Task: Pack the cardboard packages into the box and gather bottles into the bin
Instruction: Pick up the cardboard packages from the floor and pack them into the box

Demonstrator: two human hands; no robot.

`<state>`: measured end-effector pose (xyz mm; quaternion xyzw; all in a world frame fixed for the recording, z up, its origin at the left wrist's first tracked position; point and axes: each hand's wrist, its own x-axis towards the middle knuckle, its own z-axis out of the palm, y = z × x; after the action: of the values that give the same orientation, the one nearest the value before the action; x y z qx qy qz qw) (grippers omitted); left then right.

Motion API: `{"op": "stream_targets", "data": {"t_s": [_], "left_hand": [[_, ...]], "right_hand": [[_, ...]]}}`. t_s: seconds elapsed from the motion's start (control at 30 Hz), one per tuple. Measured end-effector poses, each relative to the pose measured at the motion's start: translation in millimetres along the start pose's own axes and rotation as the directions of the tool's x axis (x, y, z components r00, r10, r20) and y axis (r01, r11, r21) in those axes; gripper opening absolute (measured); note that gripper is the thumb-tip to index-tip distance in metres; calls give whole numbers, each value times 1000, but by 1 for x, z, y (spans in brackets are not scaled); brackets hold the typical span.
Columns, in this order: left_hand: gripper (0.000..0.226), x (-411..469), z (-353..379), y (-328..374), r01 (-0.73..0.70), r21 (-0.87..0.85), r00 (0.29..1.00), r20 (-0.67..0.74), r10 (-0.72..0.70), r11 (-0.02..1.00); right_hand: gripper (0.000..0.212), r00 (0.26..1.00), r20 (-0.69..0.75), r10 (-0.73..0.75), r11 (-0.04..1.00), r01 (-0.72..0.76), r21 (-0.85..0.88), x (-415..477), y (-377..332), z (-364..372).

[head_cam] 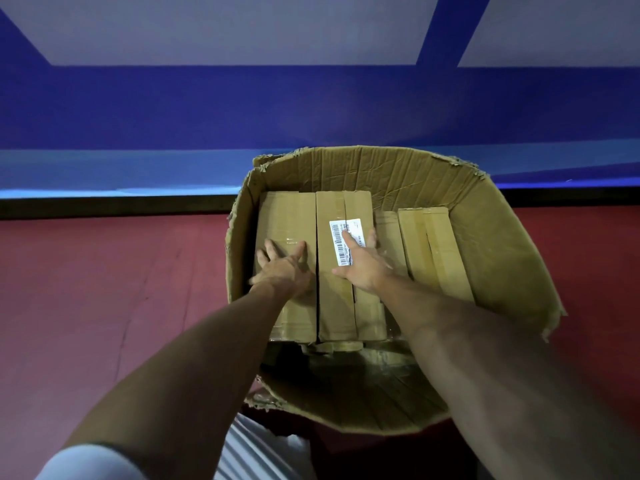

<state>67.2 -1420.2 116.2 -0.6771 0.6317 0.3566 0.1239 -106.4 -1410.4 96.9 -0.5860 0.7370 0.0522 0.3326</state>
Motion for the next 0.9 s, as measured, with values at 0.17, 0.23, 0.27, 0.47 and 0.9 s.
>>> {"op": "stream_targets", "data": {"t_s": [0.17, 0.23, 0.27, 0.47, 0.9], "left_hand": [[66, -2, 4, -3, -4, 50, 1000, -15, 5, 999], [67, -4, 2, -2, 1, 77, 1000, -23, 1, 997], [67, -5, 0, 0, 5, 84, 999, -32, -3, 996], [71, -31, -9, 9, -67, 254, 958, -254, 134, 965], [68, -94, -37, 66, -35, 321, 852, -486, 196, 947]], "right_hand": [[83, 1000, -14, 12, 996, -13, -90, 0, 2, 16], [83, 1000, -28, 4, 995, -6, -96, -4, 2, 19], [84, 999, -36, 3, 996, -6, -93, -8, 2, 19], [78, 990, -141, -7, 999, 0, -54, -37, 6, -3], [70, 960, -254, -118, 984, 78, -161, -97, 28, -108]]}}
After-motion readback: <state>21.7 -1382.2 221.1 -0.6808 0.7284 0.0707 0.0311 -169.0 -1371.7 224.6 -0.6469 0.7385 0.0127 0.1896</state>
